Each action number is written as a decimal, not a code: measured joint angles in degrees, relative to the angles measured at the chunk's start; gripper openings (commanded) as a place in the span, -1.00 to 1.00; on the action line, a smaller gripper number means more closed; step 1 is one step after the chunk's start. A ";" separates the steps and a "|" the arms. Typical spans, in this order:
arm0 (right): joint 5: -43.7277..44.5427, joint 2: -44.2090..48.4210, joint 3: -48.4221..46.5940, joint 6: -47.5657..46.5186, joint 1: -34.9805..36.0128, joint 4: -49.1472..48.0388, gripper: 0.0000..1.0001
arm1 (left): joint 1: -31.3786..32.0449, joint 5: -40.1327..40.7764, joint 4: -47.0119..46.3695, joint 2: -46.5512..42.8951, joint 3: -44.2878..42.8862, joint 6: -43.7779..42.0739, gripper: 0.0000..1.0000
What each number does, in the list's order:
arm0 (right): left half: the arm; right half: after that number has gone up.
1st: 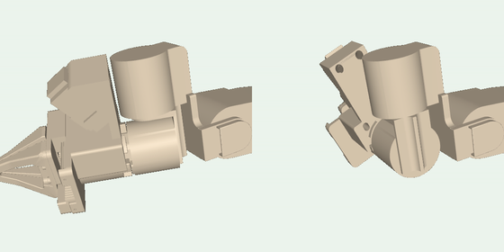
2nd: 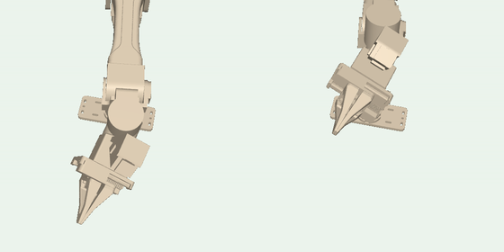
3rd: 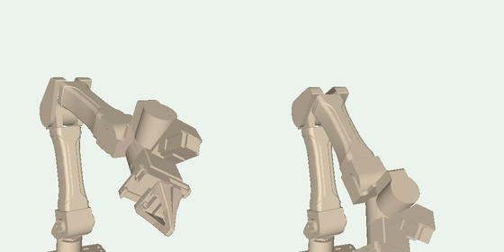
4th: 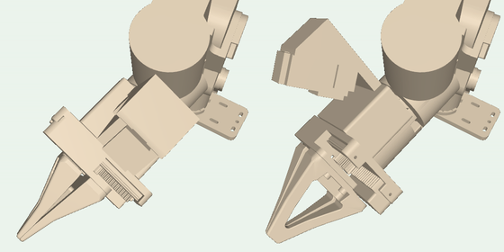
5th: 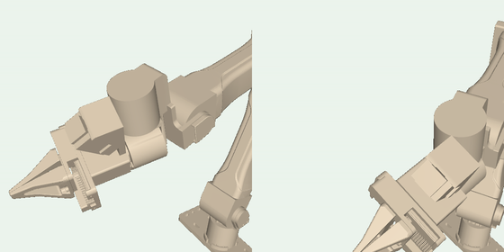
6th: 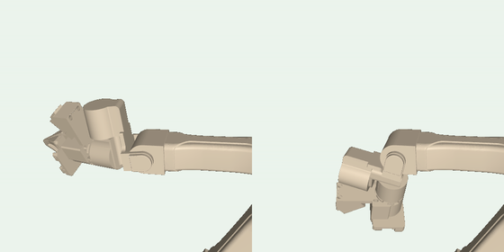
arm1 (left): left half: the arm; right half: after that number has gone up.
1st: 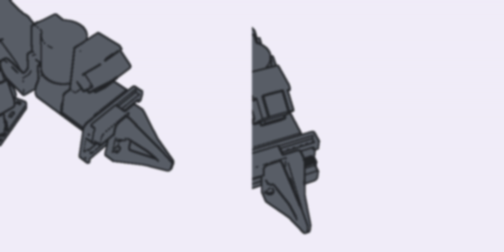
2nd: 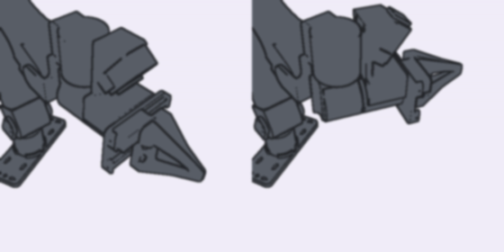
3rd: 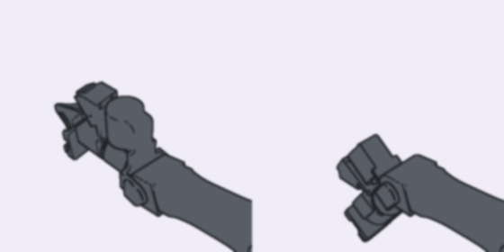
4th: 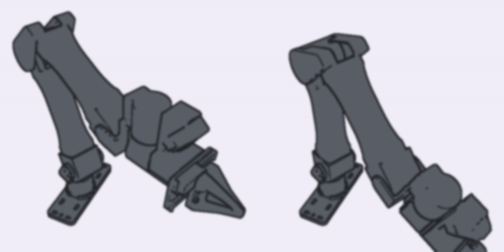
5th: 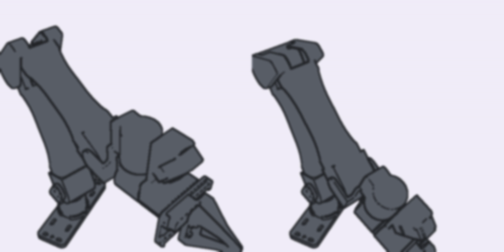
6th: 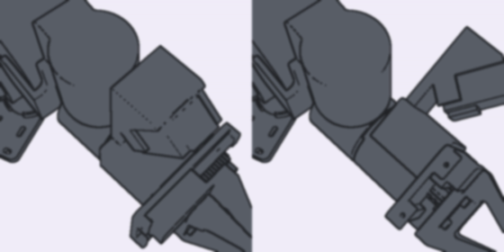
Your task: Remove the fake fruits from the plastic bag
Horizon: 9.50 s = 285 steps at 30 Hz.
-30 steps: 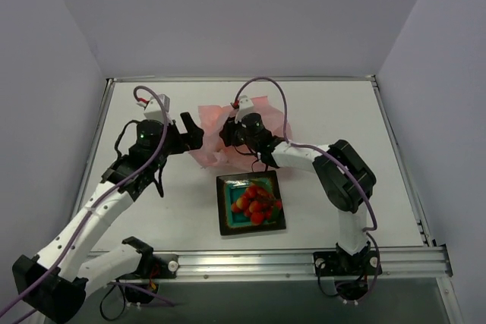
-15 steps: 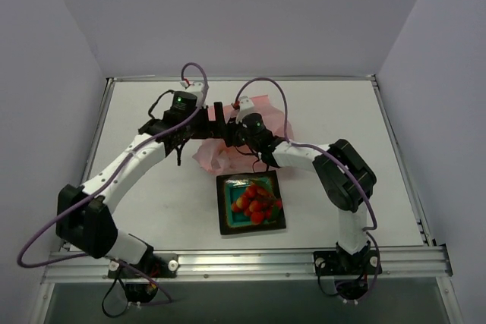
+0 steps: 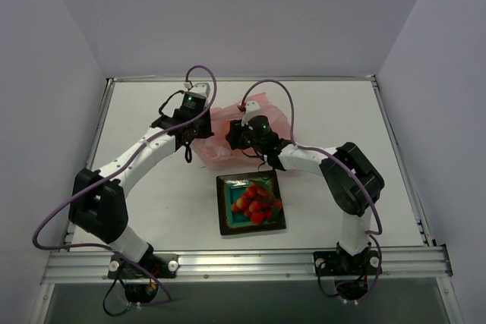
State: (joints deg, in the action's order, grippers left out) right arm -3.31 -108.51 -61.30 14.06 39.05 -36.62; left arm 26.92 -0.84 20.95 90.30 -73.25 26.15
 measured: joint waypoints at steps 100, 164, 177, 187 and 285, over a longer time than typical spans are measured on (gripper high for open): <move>6.05 -12.98 -11.69 3.67 -2.54 -4.28 0.32 | 5.60 10.62 -35.60 -0.96 26.95 5.46 -0.95; -7.45 -8.90 -1.88 9.09 -4.07 -17.22 -0.85 | -29.20 -8.98 -39.71 5.70 22.03 26.40 0.36; -7.58 -8.00 -0.11 9.64 -3.78 -17.62 -0.72 | -29.44 -16.33 -48.89 16.74 16.20 29.81 -0.95; -5.64 -2.34 7.37 10.40 -2.62 -22.82 -0.63 | -21.46 -22.95 -51.67 2.03 11.58 26.99 -0.95; 20.61 26.18 15.02 17.35 40.24 30.80 -0.52 | 6.69 9.22 -18.21 -20.02 29.24 9.60 -0.95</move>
State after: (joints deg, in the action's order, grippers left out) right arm 17.30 -82.32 -46.28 31.42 79.29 -5.82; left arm 33.61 8.38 2.74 70.28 -44.01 35.75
